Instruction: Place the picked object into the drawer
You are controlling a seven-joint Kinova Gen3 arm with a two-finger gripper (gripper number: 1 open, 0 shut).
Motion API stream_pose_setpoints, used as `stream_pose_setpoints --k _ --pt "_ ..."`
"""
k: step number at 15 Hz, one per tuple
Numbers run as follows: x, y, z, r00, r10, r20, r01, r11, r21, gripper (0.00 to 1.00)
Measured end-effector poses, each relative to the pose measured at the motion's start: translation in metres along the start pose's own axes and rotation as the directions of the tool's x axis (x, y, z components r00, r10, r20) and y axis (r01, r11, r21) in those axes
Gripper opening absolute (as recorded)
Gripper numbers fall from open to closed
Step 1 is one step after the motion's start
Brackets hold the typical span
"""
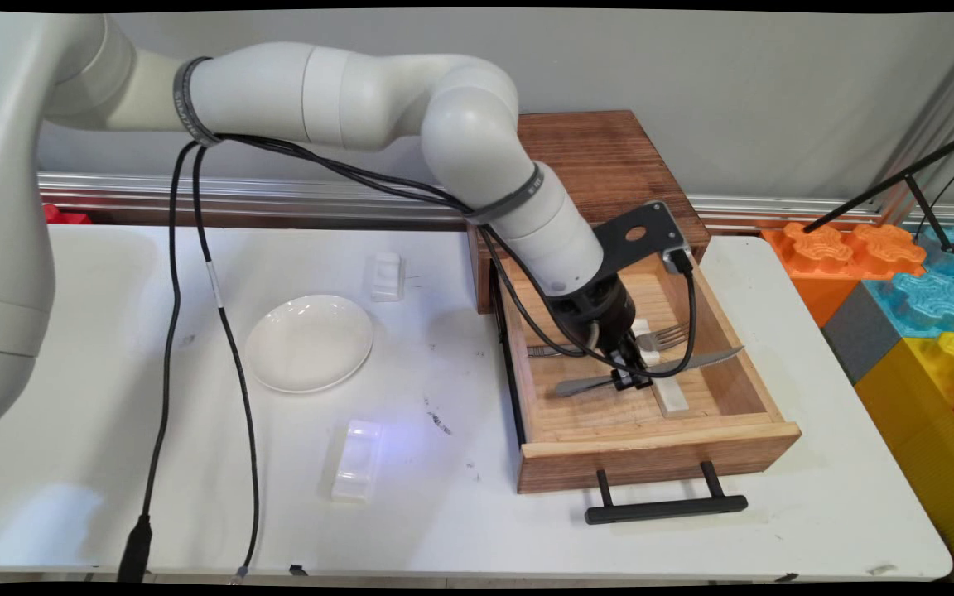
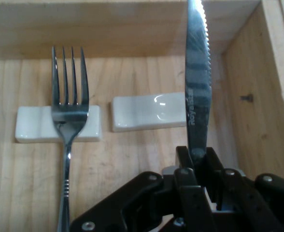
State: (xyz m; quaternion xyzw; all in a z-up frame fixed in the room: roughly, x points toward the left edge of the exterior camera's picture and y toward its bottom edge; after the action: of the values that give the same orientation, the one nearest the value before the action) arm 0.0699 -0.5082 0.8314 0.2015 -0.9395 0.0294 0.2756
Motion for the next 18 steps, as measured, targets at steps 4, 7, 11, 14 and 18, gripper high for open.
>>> stream_pose_setpoints --k 4,7,11,14,18 --pt "-0.005 -0.001 0.010 1.000 -0.009 0.009 0.009 1.000 -0.002 0.00" --pt "-0.008 -0.003 0.017 1.000 -0.014 0.015 0.014 1.000 -0.003 0.00" --pt "-0.013 -0.005 0.025 1.000 -0.021 0.023 0.021 1.000 -0.004 0.00" --pt "-0.016 -0.008 0.030 0.999 -0.029 0.025 0.029 1.000 -0.005 0.00" --pt "-0.017 -0.009 0.036 0.999 -0.034 0.025 0.034 0.999 -0.013 0.00"
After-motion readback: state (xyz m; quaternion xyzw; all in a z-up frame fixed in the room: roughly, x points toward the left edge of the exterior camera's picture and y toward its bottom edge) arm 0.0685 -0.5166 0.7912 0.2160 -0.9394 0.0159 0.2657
